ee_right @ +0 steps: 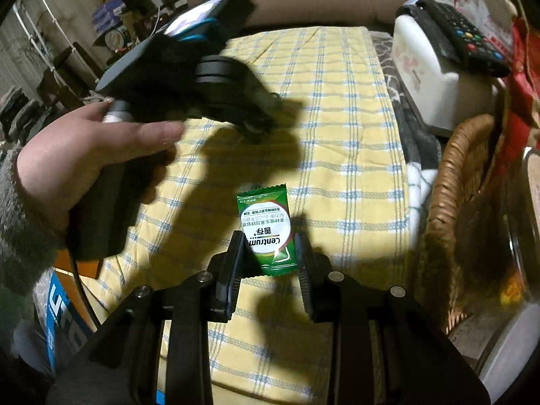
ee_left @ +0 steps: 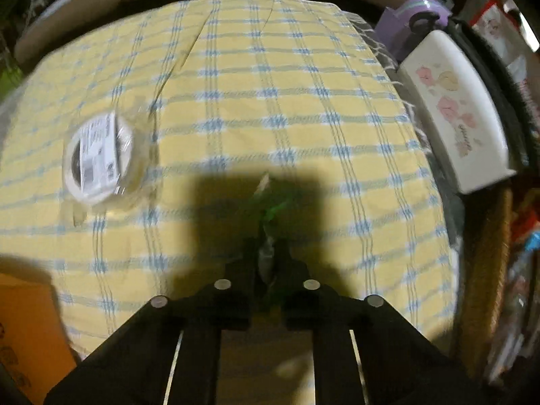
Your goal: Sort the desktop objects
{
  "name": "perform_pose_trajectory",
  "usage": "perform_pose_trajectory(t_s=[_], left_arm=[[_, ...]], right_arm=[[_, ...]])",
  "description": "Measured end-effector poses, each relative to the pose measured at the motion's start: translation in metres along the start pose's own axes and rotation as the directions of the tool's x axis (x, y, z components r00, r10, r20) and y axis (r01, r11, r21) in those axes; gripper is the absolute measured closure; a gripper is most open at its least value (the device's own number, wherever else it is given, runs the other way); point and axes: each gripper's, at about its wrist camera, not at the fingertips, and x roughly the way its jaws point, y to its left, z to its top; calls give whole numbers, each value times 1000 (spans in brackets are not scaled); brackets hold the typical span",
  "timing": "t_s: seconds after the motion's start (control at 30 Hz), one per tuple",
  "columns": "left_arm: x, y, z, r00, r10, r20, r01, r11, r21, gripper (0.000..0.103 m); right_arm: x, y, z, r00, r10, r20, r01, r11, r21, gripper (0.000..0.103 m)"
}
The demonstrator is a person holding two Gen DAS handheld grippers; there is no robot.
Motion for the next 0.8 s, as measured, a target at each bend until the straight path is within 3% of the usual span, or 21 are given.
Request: perform_pose_trajectory(t_s=[0.23,0.3,0.47,0.57,0.8], left_arm=[[-50,43,-50,988,-153,31,153,988,15,96],[-82,58,-70,973,-222,64,221,975,20,97],[-158,95,-114,942,-303,144,303,953,28,96],[-199,140,-144,936,-286,207,292,956,-1,96],[-232,238,-190,952,-161,260,196,974,-117,96]], right_arm=[[-8,0,3,999,20,35,-20,1000,8,75],[-12,4,4,999,28,44,-28,1000,9,75],[-32,25,10,994,86,68,-86,996,-2,75],[-49,55,18,986,140,84,-138,990,-38,75],[-54,168,48,951,307,38,-301,947,-114,75]])
